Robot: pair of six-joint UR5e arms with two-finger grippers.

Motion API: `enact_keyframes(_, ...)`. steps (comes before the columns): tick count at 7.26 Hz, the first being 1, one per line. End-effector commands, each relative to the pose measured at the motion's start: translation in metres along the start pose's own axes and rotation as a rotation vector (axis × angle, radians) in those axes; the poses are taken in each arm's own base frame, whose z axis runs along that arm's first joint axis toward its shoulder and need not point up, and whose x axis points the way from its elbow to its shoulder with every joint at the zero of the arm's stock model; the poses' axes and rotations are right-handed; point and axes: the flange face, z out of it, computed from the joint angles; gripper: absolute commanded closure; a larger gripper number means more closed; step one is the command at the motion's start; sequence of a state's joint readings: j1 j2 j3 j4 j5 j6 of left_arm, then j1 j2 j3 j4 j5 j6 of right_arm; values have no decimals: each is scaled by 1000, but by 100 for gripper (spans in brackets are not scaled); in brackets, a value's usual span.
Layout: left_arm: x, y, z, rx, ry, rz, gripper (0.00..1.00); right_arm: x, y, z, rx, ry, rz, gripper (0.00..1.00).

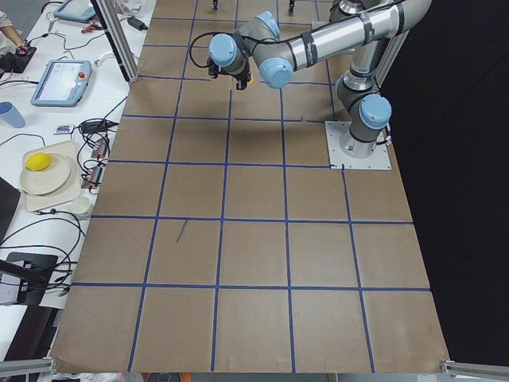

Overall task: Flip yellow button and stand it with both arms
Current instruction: 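Lift the yellow button with the left gripper and carry it toward the right gripper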

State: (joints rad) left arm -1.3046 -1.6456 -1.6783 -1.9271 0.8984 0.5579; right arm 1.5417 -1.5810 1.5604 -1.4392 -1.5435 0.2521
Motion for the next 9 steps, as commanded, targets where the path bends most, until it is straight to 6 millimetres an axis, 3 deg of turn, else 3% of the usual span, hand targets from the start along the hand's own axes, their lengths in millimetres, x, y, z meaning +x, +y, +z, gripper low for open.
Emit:
enact_keyframes(1,83,17,30,36,314,-24,75,-19,2,-1,-75,-188,229,0)
enact_keyframes(4,144,18,60,108,566,7,75,-43,4,-19,-195,-448,542,0)
enact_keyframes(5,160,21,69,103,595,26,76,-37,-3,-27,-216,-517,633,0)
enact_keyframes(6,164,21,66,105,594,32,76,-30,-6,-39,-282,-604,740,0)
enact_keyframes(9,167,22,65,110,600,41,76,-29,12,-68,-364,-710,872,0)
